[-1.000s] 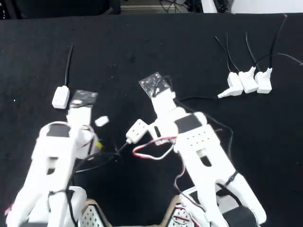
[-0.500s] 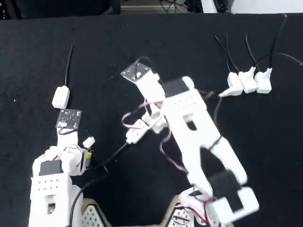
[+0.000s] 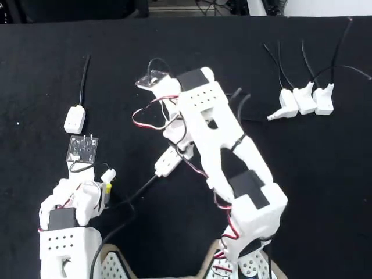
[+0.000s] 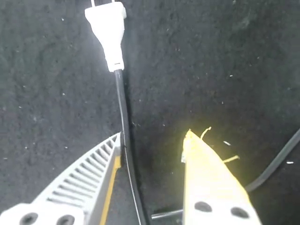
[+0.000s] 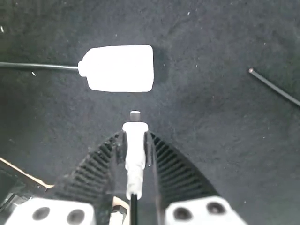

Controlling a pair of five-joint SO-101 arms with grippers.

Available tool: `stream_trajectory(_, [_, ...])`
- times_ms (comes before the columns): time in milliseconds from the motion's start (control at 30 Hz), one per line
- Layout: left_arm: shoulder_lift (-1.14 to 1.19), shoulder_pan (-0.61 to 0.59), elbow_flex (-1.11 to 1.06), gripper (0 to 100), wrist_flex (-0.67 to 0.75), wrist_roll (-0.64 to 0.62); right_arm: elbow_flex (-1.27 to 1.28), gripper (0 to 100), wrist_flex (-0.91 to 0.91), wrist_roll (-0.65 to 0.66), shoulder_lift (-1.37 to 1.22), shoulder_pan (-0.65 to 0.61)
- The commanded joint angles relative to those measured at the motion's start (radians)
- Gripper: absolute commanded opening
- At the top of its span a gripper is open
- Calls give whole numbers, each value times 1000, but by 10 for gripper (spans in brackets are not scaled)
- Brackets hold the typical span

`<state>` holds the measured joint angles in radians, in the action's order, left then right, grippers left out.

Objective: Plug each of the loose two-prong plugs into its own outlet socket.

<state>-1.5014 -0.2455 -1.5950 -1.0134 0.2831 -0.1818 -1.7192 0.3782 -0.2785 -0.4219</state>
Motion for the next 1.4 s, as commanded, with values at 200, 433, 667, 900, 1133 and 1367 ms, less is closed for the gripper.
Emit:
stream_trajectory(200, [-11,-10,5,216,-5,-9,-88,11,-5,15,-70,-80])
stream_trajectory(433, [-11,-10,5,216,-6,-9,-148,11,-5,107,-84,-66])
stream_trajectory(667, [-11,-10,5,216,-6,-9,-160,11,-2,167,-122,-66])
stream_trajectory(900, [-11,-10,5,216,-6,-9,-262,11,-6,167,-262,-60])
stream_trajectory(1133, [-11,-10,5,216,-6,-9,-341,11,-44,68,-275,-57])
stream_trajectory(1367, [-11,-10,5,216,-6,-9,-341,11,-43,55,-274,-55])
